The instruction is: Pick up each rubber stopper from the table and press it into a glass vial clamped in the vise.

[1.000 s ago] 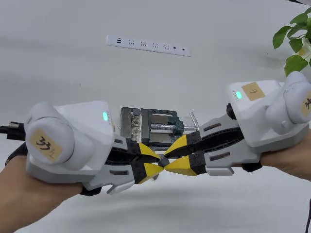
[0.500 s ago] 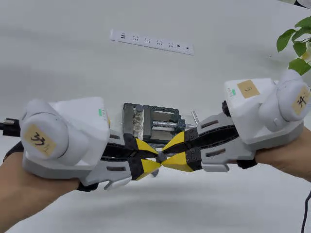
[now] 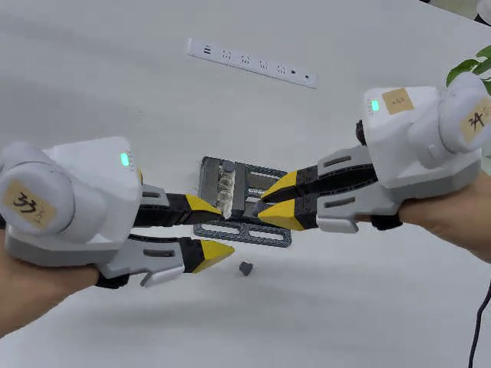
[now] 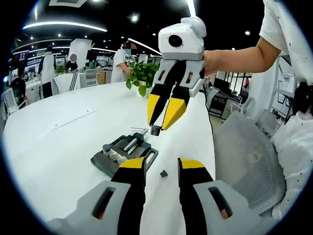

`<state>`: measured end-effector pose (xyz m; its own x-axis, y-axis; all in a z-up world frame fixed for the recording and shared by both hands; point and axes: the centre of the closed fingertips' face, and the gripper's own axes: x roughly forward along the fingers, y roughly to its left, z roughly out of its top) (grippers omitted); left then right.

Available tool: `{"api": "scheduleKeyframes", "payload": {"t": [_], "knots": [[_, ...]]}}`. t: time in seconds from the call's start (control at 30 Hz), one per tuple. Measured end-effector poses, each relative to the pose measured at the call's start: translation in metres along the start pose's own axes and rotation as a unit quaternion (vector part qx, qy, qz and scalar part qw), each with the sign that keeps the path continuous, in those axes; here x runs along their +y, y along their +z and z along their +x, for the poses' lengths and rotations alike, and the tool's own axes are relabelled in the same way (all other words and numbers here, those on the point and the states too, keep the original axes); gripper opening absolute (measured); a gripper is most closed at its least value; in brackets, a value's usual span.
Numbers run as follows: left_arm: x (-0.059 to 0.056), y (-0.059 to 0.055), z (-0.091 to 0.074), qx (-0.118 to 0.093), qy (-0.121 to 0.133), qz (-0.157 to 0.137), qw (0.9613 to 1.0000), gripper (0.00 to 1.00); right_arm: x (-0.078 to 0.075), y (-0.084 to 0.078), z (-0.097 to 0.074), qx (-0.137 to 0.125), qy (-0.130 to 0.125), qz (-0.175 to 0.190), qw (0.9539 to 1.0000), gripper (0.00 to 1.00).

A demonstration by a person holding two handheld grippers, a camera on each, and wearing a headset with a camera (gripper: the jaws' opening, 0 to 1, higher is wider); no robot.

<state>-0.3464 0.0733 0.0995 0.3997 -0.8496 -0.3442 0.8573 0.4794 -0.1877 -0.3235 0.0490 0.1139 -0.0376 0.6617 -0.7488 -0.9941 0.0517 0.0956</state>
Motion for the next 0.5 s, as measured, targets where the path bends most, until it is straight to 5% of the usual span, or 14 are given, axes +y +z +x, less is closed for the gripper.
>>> {"api": "scheduleKeyframes", "payload": {"t": [0.5], "knots": [[0.043,-0.017,-0.023,-0.015,0.055,-0.031,0.9979,0.43,-0.052,0.002,0.028,0.065,-0.048,0.009,0.9967,0.06]]}}
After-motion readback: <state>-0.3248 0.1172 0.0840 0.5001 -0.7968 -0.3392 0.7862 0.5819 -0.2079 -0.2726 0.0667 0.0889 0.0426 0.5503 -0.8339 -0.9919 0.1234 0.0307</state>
